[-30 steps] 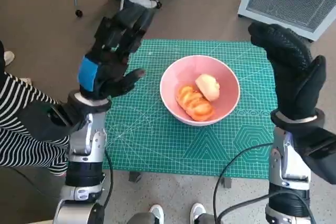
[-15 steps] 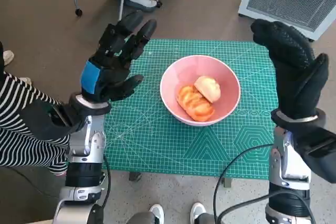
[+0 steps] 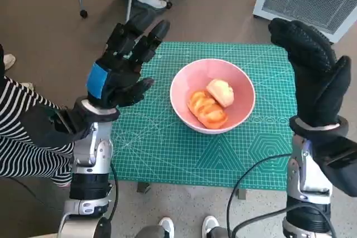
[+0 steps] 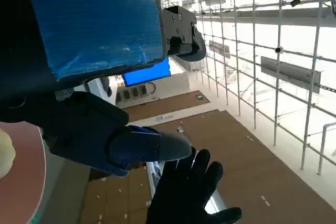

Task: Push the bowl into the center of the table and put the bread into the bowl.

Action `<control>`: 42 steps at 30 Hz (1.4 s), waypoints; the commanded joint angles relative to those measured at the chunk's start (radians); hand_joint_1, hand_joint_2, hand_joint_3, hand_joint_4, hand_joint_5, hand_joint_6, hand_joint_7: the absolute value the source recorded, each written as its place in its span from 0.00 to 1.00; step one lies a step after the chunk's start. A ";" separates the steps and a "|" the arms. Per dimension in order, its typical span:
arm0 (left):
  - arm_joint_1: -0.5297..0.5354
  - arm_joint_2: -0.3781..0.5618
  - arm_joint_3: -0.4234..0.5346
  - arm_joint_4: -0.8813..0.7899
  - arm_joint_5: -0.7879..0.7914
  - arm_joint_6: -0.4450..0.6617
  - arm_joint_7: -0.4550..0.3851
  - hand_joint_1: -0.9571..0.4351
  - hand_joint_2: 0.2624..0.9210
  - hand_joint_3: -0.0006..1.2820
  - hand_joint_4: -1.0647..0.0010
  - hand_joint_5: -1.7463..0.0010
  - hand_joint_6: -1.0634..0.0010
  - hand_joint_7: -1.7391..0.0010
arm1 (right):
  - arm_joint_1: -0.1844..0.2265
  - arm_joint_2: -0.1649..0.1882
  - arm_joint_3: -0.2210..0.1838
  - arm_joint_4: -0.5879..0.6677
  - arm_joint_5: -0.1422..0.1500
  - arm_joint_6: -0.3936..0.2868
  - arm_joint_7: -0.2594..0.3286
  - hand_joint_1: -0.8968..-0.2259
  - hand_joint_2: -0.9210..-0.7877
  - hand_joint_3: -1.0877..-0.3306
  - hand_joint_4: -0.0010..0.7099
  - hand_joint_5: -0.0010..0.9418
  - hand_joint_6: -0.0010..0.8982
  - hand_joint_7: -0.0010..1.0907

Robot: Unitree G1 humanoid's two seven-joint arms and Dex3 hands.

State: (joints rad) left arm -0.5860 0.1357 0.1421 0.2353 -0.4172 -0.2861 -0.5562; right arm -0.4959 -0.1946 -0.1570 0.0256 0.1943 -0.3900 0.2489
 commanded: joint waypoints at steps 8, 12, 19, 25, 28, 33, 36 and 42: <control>0.006 -0.028 -0.014 -0.042 0.003 0.013 0.018 0.22 1.00 0.26 0.84 1.00 1.00 0.68 | 0.031 0.009 0.009 -0.005 -0.014 0.041 -0.031 0.18 0.00 0.39 0.29 0.01 0.03 0.55; 0.005 -0.033 -0.017 -0.044 0.009 0.013 0.024 0.22 1.00 0.26 0.84 1.00 1.00 0.68 | 0.030 0.009 0.013 -0.013 -0.015 0.058 -0.038 0.18 0.00 0.40 0.29 0.01 0.02 0.55; 0.005 -0.040 -0.020 -0.044 0.015 0.008 0.035 0.22 1.00 0.26 0.84 1.00 1.00 0.68 | 0.030 0.003 0.012 -0.022 -0.008 0.075 -0.036 0.18 0.00 0.40 0.28 0.00 0.02 0.55; 0.001 -0.048 -0.023 -0.036 0.023 -0.002 0.046 0.24 1.00 0.27 0.84 1.00 1.00 0.68 | 0.029 -0.001 0.009 -0.019 -0.002 0.079 -0.029 0.19 0.00 0.40 0.28 0.00 0.02 0.54; 0.000 -0.050 -0.023 -0.033 0.026 -0.006 0.049 0.25 1.00 0.27 0.84 1.00 1.00 0.68 | 0.027 -0.002 0.008 -0.014 0.002 0.079 -0.026 0.18 0.00 0.41 0.28 0.00 0.03 0.54; 0.002 -0.055 -0.021 -0.035 0.030 -0.006 0.056 0.25 1.00 0.27 0.84 1.00 1.00 0.68 | 0.028 -0.003 0.008 -0.011 0.007 0.079 -0.020 0.19 0.00 0.42 0.28 0.00 0.03 0.54; 0.003 -0.058 -0.021 -0.038 0.033 -0.006 0.061 0.25 1.00 0.26 0.84 1.00 1.00 0.68 | 0.028 -0.004 0.008 -0.012 0.009 0.079 -0.018 0.19 0.00 0.42 0.28 0.00 0.03 0.54; 0.003 -0.056 -0.022 -0.036 0.040 -0.005 0.067 0.25 1.00 0.25 0.84 1.00 1.00 0.68 | 0.030 -0.004 0.011 -0.014 0.007 0.079 -0.016 0.19 0.00 0.42 0.28 0.00 0.04 0.54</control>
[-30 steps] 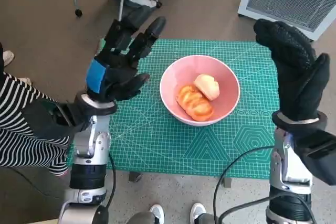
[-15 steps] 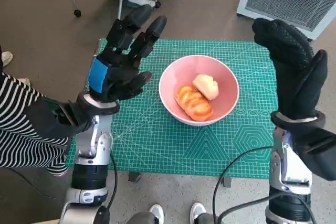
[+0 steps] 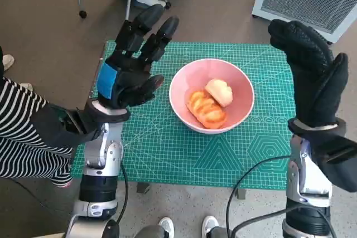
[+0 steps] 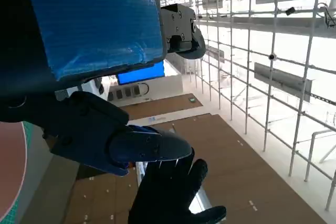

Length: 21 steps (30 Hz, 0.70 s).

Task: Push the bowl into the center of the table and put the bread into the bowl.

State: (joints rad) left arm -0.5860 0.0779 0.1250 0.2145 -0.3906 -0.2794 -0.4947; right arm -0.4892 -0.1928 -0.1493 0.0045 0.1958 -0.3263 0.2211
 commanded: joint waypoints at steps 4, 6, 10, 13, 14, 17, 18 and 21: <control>0.003 0.003 -0.006 -0.019 0.017 -0.009 0.010 0.25 1.00 0.25 0.84 1.00 1.00 0.68 | 0.023 -0.003 0.005 0.011 0.005 0.012 0.014 0.19 0.00 0.42 0.28 0.00 0.04 0.54; 0.004 0.004 -0.006 -0.018 0.019 -0.009 0.011 0.25 1.00 0.25 0.84 1.00 1.00 0.69 | 0.022 -0.003 0.007 0.015 0.003 0.011 0.015 0.18 0.00 0.42 0.28 0.00 0.04 0.54; 0.002 0.006 -0.006 -0.012 0.020 -0.010 0.011 0.26 1.00 0.24 0.84 1.00 1.00 0.69 | 0.018 -0.003 0.007 0.026 0.002 0.006 0.019 0.17 0.00 0.42 0.28 0.00 0.04 0.54; 0.004 0.006 -0.008 -0.017 0.021 -0.009 0.012 0.27 1.00 0.24 0.84 1.00 1.00 0.70 | 0.014 -0.003 0.006 0.034 0.003 0.005 0.022 0.15 0.00 0.42 0.28 0.00 0.04 0.54; 0.005 0.006 -0.009 -0.019 0.022 -0.008 0.012 0.27 1.00 0.24 0.85 1.00 1.00 0.70 | 0.014 -0.003 0.006 0.035 0.003 0.005 0.023 0.15 0.00 0.42 0.28 0.00 0.04 0.54; 0.003 0.009 -0.010 -0.026 0.023 -0.001 0.015 0.27 1.00 0.24 0.84 1.00 1.00 0.70 | 0.013 -0.005 0.004 0.039 0.003 0.004 0.025 0.14 0.00 0.42 0.28 0.00 0.04 0.54; 0.003 0.010 -0.011 -0.028 0.023 0.001 0.015 0.27 1.00 0.24 0.84 1.00 1.00 0.70 | 0.013 -0.005 0.004 0.039 0.003 0.004 0.026 0.14 0.00 0.42 0.28 0.00 0.04 0.54; 0.003 0.010 -0.011 -0.033 0.023 0.006 0.017 0.27 1.00 0.24 0.85 1.00 1.00 0.70 | 0.012 -0.006 0.003 0.040 0.003 0.004 0.027 0.14 0.00 0.42 0.28 0.00 0.04 0.54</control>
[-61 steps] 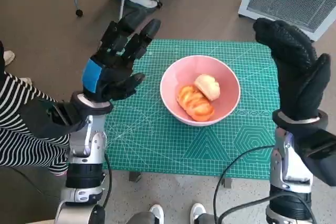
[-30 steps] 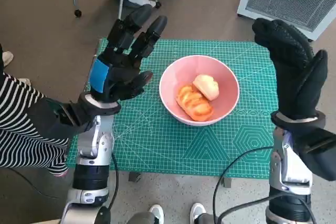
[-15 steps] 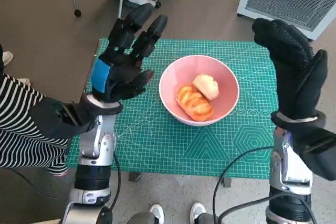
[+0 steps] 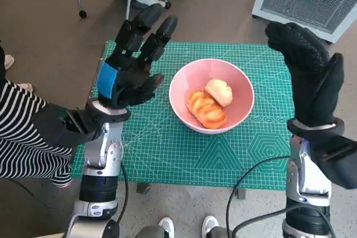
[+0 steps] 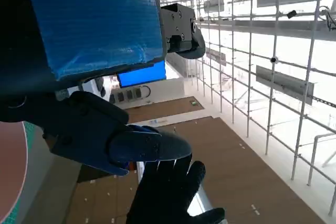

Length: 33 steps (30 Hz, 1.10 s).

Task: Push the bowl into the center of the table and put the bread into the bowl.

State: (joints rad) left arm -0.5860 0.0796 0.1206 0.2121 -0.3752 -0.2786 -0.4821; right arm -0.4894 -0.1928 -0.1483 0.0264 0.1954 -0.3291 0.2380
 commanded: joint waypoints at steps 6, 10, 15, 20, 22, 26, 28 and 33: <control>0.002 0.009 -0.003 -0.027 0.009 0.007 0.004 0.27 1.00 0.22 0.85 1.00 1.00 0.69 | 0.009 -0.005 0.000 0.026 0.005 0.006 0.010 0.13 0.00 0.43 0.28 0.00 0.03 0.54; 0.008 0.009 -0.001 -0.031 0.007 0.005 0.004 0.29 1.00 0.20 0.85 1.00 1.00 0.69 | 0.011 -0.002 0.001 0.028 0.006 0.005 0.010 0.12 0.00 0.44 0.28 0.00 0.03 0.54; 0.011 0.009 0.002 -0.029 0.013 -0.004 0.008 0.41 0.99 0.16 0.83 0.99 1.00 0.68 | 0.011 0.001 0.002 0.032 0.006 0.003 0.008 0.11 0.00 0.46 0.27 0.00 0.03 0.54; 0.010 0.004 0.004 -0.023 0.020 -0.012 0.019 0.50 0.99 0.15 0.82 0.99 1.00 0.66 | 0.011 0.004 0.003 0.037 0.006 -0.001 0.008 0.12 0.00 0.46 0.27 0.00 0.04 0.54; 0.011 0.003 0.006 -0.018 0.024 -0.021 0.022 0.51 0.98 0.14 0.82 0.99 1.00 0.66 | 0.011 0.004 0.004 0.040 0.005 -0.003 0.008 0.12 0.00 0.46 0.27 0.00 0.04 0.54; 0.013 0.002 0.007 -0.011 0.031 -0.035 0.028 0.53 0.98 0.14 0.81 0.99 1.00 0.66 | 0.012 0.004 0.004 0.042 0.006 -0.006 0.010 0.14 0.00 0.46 0.27 0.00 0.03 0.54; 0.014 0.001 0.007 -0.010 0.032 -0.039 0.031 0.53 0.99 0.14 0.81 0.99 1.00 0.66 | 0.013 0.004 0.004 0.042 0.007 -0.007 0.010 0.14 0.00 0.46 0.27 0.00 0.03 0.54; 0.012 0.001 0.004 -0.007 0.044 -0.046 0.045 0.54 0.99 0.13 0.79 0.98 1.00 0.62 | 0.011 0.005 0.004 0.048 0.008 -0.010 0.011 0.15 0.00 0.46 0.27 0.00 0.03 0.54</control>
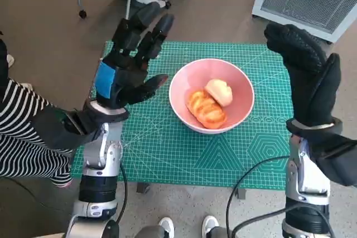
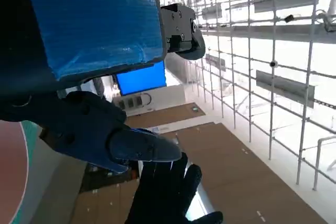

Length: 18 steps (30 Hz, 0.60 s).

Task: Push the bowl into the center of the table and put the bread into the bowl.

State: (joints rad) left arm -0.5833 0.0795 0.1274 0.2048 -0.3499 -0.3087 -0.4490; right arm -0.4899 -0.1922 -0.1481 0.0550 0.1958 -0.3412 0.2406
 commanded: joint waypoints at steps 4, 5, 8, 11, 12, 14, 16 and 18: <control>0.011 0.001 -0.007 -0.006 0.025 -0.011 0.023 0.53 1.00 0.12 0.78 0.98 1.00 0.59 | 0.013 0.006 0.005 0.019 0.008 0.000 0.009 0.16 0.00 0.46 0.27 0.00 0.03 0.54; 0.013 0.001 -0.009 -0.010 0.025 -0.007 0.026 0.53 1.00 0.12 0.77 0.98 1.00 0.59 | 0.012 0.006 0.005 0.020 0.008 -0.001 0.009 0.16 0.00 0.46 0.27 0.00 0.03 0.54; 0.016 -0.001 -0.011 -0.020 0.024 0.002 0.030 0.53 1.00 0.12 0.77 0.98 1.00 0.58 | 0.011 0.007 0.005 0.024 0.011 -0.002 0.010 0.16 0.00 0.46 0.27 0.00 0.04 0.54; 0.019 -0.001 -0.012 -0.024 0.022 0.007 0.031 0.54 1.00 0.12 0.77 0.98 1.00 0.58 | 0.008 0.009 0.005 0.032 0.013 -0.006 0.011 0.16 0.00 0.46 0.27 0.00 0.04 0.54; 0.020 -0.001 -0.012 -0.025 0.021 0.008 0.031 0.54 1.00 0.12 0.77 0.98 1.00 0.58 | 0.008 0.010 0.005 0.033 0.014 -0.007 0.012 0.16 0.00 0.46 0.27 0.00 0.04 0.54; 0.022 0.000 -0.014 -0.027 0.021 0.009 0.032 0.54 1.00 0.12 0.77 0.98 1.00 0.58 | 0.007 0.010 0.005 0.036 0.014 -0.008 0.012 0.16 0.00 0.46 0.27 0.00 0.04 0.54; 0.024 0.000 -0.014 -0.029 0.020 0.010 0.031 0.54 1.00 0.12 0.76 0.98 1.00 0.58 | 0.006 0.011 0.005 0.038 0.014 -0.008 0.013 0.17 0.00 0.46 0.27 0.00 0.04 0.54; 0.025 0.001 -0.014 -0.029 0.019 0.010 0.030 0.54 1.00 0.12 0.76 0.98 1.00 0.58 | 0.006 0.010 0.005 0.039 0.016 -0.008 0.014 0.17 0.00 0.46 0.27 0.00 0.04 0.54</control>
State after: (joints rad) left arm -0.5656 0.0785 0.1185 0.1995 -0.3302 -0.3050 -0.4215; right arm -0.4905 -0.1870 -0.1474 0.0798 0.1981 -0.3546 0.2443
